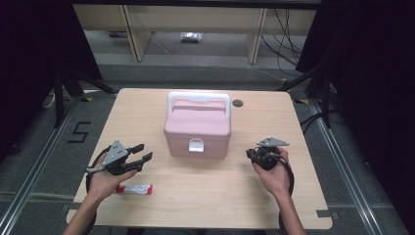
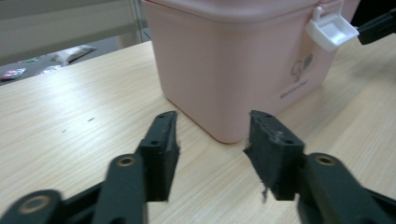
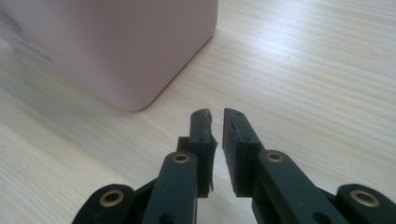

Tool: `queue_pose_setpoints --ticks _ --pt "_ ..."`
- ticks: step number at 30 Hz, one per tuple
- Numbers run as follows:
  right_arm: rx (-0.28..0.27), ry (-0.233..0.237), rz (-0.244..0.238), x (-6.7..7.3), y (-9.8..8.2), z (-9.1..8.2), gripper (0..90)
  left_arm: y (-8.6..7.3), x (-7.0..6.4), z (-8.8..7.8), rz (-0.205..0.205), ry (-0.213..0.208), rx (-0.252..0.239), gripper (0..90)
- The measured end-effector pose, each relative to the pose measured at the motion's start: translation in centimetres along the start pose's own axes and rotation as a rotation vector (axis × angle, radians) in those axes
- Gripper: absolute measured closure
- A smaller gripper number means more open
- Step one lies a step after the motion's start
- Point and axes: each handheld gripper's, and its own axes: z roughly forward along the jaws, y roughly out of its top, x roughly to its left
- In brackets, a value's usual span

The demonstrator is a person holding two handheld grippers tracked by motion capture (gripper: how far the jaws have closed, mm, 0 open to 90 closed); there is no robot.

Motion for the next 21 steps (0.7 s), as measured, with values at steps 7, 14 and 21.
queue_pose_setpoints --ticks 7,14,21 --pt "-0.032 0.006 -0.006 -0.6 1.3 0.1 85.7 0.7 -0.1 1.1 -0.063 0.006 0.003 75.7" --pt "-0.058 0.034 0.038 -0.2 2.0 0.4 90.0 2.2 -0.2 2.8 -0.063 0.031 -0.036 87.3" --pt "-0.067 0.044 0.036 0.4 4.0 1.0 90.0 3.5 0.4 6.1 -0.054 0.047 -0.016 88.3"
